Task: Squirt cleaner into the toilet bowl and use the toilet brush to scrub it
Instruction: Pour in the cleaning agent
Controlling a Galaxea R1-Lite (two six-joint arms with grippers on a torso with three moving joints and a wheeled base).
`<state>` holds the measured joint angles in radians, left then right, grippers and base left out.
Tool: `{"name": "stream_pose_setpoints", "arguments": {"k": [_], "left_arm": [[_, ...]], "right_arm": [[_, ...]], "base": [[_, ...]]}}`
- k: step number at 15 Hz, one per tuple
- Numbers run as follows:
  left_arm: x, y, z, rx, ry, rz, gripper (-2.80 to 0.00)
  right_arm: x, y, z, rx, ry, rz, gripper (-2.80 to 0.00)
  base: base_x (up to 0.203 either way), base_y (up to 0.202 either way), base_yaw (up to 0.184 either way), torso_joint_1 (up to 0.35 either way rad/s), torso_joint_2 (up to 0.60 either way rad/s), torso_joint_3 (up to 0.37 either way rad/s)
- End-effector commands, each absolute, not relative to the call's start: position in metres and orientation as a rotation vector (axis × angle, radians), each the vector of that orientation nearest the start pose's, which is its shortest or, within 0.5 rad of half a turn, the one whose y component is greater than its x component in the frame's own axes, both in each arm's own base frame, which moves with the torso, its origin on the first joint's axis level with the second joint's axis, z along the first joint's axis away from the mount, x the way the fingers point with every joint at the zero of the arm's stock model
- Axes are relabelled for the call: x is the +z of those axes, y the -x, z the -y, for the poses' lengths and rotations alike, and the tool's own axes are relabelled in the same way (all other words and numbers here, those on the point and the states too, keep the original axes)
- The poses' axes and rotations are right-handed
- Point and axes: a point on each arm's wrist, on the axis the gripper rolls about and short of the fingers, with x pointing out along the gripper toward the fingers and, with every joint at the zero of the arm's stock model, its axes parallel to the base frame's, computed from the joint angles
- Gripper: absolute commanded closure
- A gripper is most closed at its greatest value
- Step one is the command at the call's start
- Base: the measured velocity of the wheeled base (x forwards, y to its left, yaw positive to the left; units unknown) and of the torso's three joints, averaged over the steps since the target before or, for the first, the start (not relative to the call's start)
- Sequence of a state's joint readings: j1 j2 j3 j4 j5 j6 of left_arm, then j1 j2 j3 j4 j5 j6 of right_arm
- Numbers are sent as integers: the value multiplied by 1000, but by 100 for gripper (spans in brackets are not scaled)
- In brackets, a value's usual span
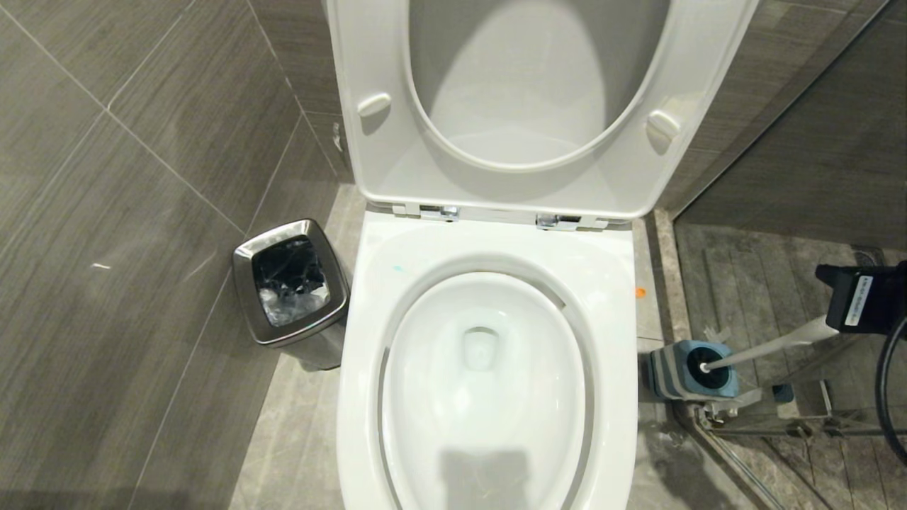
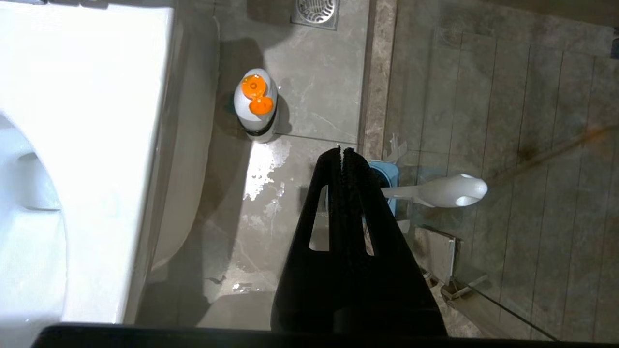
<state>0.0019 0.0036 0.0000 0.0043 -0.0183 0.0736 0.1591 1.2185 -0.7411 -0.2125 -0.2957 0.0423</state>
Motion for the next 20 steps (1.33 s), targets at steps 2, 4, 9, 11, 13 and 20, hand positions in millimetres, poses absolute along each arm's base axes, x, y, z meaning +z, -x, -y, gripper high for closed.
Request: {"name": "stream_pose_setpoints", "arguments": {"k": [2, 4, 9, 11, 13, 20], "left_arm": [[75, 23, 0, -15, -74, -8, 0], [75, 22, 0, -14, -74, -9, 0], [75, 23, 0, -16, -74, -7, 0], [75, 22, 0, -16, -74, -9, 0], [75, 23, 0, -15, -74, -7, 0], [75, 23, 0, -16, -74, -7, 0]], "right_arm": [[228, -172, -21, -139, 40, -287, 0], [220, -168, -20, -161, 57, -231, 0], [159, -174, -20, -227, 118, -68, 0], [132, -190, -22, -233, 115, -126, 0], [106, -215, -26, -239, 99, -176, 0], [22, -268, -35, -274, -3, -360, 0]], "base": [[0, 0, 0, 0, 0, 0], [0, 0, 0, 0, 0, 0], [0, 0, 0, 0, 0, 0], [0, 0, 0, 0, 0, 0], [0, 0, 0, 0, 0, 0], [0, 0, 0, 0, 0, 0]]}}
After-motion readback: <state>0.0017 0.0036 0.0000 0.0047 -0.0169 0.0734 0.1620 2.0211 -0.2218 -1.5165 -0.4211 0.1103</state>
